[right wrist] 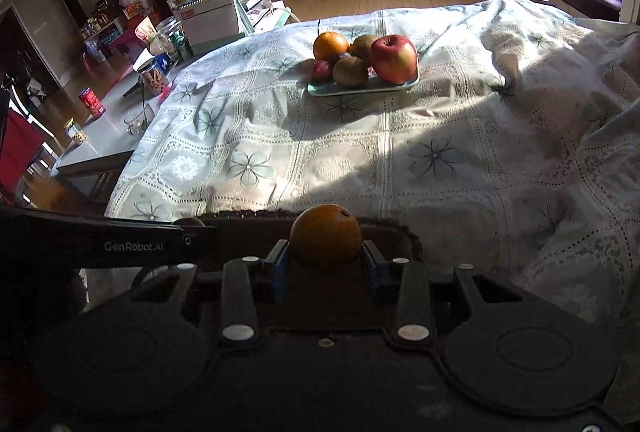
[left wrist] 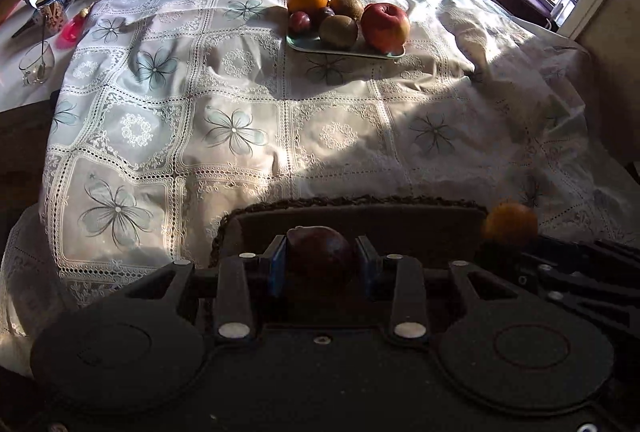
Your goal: Organize fruits
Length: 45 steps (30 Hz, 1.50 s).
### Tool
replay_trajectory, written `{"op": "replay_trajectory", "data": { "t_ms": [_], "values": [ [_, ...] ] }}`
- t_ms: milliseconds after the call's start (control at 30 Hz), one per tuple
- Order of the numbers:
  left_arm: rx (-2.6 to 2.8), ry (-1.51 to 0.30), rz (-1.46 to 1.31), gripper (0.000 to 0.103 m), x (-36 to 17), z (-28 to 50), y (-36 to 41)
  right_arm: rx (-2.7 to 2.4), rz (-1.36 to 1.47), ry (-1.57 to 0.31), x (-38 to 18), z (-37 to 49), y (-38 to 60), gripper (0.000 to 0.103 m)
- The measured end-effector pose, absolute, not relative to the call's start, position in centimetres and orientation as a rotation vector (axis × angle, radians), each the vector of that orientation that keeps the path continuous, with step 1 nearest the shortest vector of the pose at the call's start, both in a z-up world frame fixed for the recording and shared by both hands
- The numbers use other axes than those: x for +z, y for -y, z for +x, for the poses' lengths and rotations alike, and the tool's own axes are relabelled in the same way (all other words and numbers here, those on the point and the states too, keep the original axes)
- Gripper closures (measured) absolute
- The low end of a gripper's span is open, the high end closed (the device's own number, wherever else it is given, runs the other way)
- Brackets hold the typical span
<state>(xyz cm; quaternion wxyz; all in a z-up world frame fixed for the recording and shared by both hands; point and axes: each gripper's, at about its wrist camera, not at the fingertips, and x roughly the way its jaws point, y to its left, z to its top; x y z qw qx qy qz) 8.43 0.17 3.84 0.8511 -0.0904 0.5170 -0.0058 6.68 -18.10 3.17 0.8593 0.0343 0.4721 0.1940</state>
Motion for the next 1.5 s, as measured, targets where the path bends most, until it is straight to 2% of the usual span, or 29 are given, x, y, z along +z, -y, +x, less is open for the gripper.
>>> {"op": "replay_trajectory", "data": {
  "t_ms": [333,1500],
  "values": [
    [0.083,-1.106,-0.167,0.058,0.2,8.1,0.8,0.345,0.035,-1.089,-1.7,6.1,17.5,0.065],
    [0.146,-1.103,-0.164,0.058,-0.6,6.0,-0.1,0.334,0.046,-1.116,-1.8,6.1,17.8,0.062]
  ]
}}
